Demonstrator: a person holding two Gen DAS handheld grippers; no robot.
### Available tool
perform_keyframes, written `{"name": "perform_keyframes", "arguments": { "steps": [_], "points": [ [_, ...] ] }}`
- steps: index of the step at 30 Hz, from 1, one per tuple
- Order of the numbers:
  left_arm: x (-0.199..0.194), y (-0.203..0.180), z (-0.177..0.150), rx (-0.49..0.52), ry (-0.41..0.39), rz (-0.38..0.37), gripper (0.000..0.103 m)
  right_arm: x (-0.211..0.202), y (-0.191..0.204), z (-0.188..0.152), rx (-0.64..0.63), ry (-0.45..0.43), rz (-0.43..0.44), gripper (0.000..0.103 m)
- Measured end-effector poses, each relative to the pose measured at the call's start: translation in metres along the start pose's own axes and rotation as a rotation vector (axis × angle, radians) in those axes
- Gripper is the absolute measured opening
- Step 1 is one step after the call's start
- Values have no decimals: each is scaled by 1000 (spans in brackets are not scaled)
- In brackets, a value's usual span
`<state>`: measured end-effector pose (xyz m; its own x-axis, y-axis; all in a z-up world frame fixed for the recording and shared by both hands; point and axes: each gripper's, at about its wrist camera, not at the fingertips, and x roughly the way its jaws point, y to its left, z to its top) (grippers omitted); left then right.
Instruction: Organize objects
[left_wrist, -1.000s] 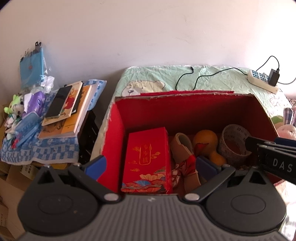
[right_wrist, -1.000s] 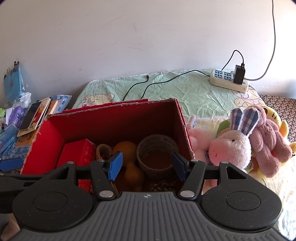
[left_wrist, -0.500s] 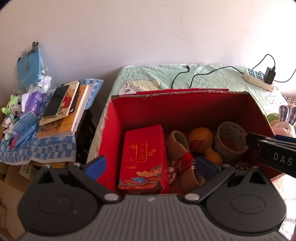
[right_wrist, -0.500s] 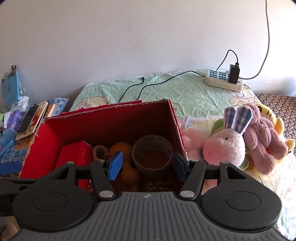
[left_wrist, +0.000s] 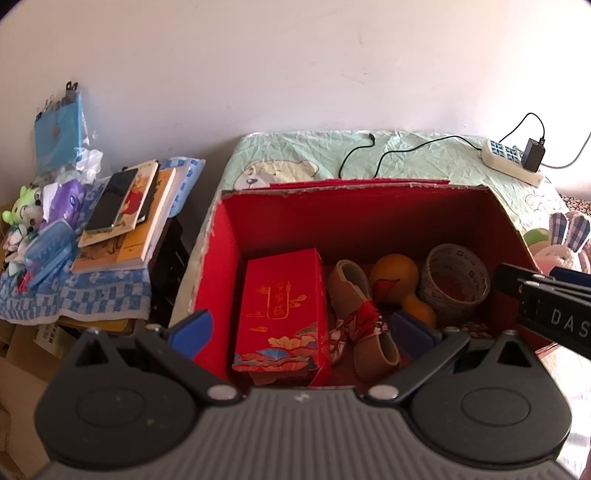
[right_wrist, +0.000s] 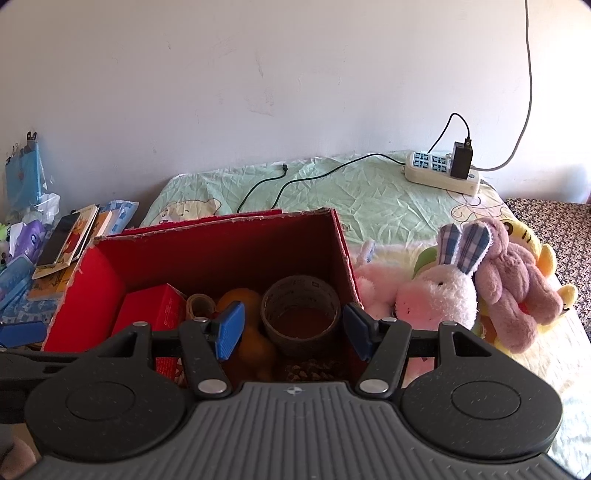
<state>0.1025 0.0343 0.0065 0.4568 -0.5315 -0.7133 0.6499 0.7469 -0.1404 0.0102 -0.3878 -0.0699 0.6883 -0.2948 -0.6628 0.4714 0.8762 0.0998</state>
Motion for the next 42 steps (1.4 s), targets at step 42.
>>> {"name": "perform_keyframes", "arguments": {
  "steps": [42],
  "points": [
    [3, -1, -3, 0, 17, -13, 102, 1, 3, -10, 16, 21, -33, 66]
  ]
}}
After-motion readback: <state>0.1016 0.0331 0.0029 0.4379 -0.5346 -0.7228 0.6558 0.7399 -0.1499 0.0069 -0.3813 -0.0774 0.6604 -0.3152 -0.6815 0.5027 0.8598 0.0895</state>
